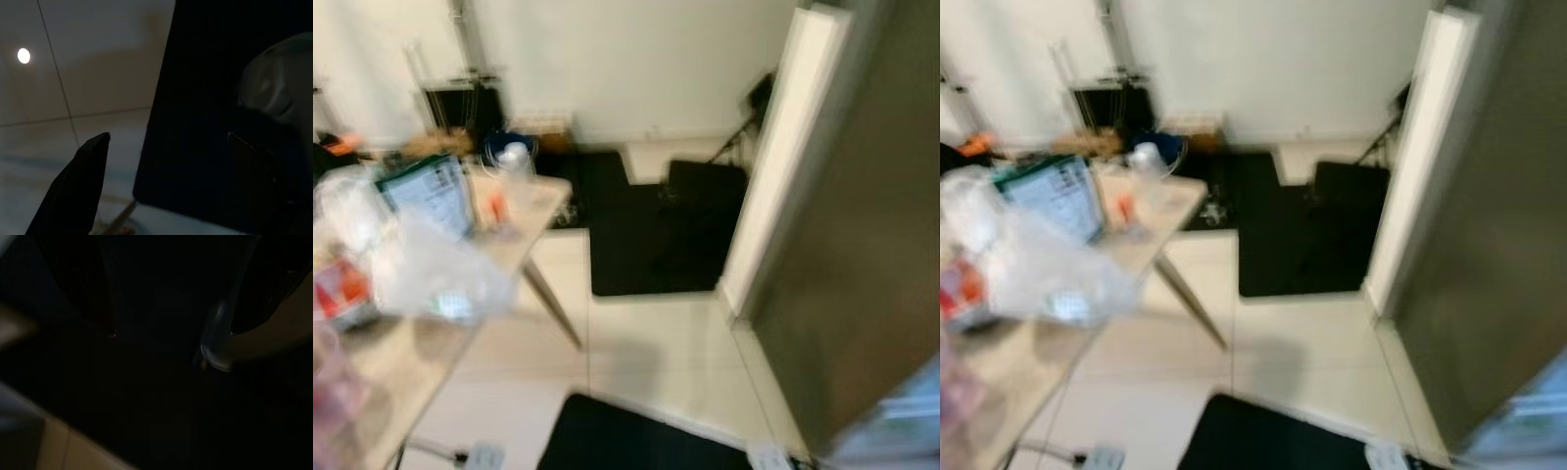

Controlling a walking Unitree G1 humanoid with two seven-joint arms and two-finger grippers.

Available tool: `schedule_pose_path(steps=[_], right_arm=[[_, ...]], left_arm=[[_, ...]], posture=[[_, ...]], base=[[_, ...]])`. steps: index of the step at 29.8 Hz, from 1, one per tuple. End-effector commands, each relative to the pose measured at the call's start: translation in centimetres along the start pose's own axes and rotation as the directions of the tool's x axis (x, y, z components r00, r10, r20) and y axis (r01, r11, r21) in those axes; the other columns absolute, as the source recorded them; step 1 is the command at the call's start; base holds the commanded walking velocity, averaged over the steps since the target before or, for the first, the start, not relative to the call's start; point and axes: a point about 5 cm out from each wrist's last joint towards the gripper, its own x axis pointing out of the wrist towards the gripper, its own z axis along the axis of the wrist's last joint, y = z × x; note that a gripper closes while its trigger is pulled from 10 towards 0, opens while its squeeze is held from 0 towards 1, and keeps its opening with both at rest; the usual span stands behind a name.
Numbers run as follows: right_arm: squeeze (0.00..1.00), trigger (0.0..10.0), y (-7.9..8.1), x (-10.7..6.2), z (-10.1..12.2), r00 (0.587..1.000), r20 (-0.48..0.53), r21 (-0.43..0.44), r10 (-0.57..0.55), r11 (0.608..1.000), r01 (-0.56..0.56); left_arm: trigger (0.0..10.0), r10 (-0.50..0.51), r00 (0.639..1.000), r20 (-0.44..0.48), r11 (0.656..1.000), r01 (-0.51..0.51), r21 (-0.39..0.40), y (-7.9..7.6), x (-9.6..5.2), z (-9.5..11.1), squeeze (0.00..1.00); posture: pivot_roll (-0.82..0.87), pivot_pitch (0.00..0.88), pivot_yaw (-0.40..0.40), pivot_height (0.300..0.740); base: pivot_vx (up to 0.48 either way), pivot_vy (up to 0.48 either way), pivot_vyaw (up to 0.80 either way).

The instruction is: Restocking fridge

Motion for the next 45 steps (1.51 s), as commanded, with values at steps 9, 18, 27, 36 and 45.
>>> schedule_pose_path(steps=[9,18,27,36,45], right_arm=[[0.00,10.0,-0.51,-0.25,-1.26,0.999,-0.039,-0.005,-0.022,1.000,0.022],[0.00,10.0,-0.56,-0.26,-1.24,0.999,-0.038,-0.004,-0.023,1.000,0.023],[0.00,10.0,-0.32,-0.27,-1.43,0.999,-0.041,-0.010,-0.010,1.000,0.009],[0.00,10.0,-0.10,-0.25,-1.38,0.999,-0.042,-0.026,0.016,1.000,-0.017],[0.00,10.0,0.06,-0.24,-1.40,0.999,-0.042,-0.022,0.034,0.999,-0.035]], left_arm=[[10.0,0.000,1.000,-0.001,1.000,0.000,0.008,0.23,-0.02,0.01,0.00],[10.0,-0.024,1.000,-0.015,1.000,0.024,0.010,-0.10,0.00,-0.10,0.00],[10.0,-0.011,1.000,-0.019,1.000,0.011,-0.017,0.00,-0.03,-0.33,0.00],[10.0,-0.010,1.000,-0.021,1.000,0.010,-0.018,-0.01,-0.03,-0.37,0.00],[10.0,-0.011,1.000,-0.023,1.000,0.010,-0.018,-0.03,-0.03,-0.40,0.00]], posture=[[0.09,0.000,0.003,0.740],[0.09,0.000,0.002,0.740],[0.09,0.000,0.001,0.740],[0.09,0.000,0.000,0.740],[0.09,0.000,0.001,0.740]], base=[[0.000,0.000,0.71],[0.000,-0.315,0.00],[0.000,-0.086,0.00],[0.000,0.000,0.42],[0.000,0.000,0.80]])
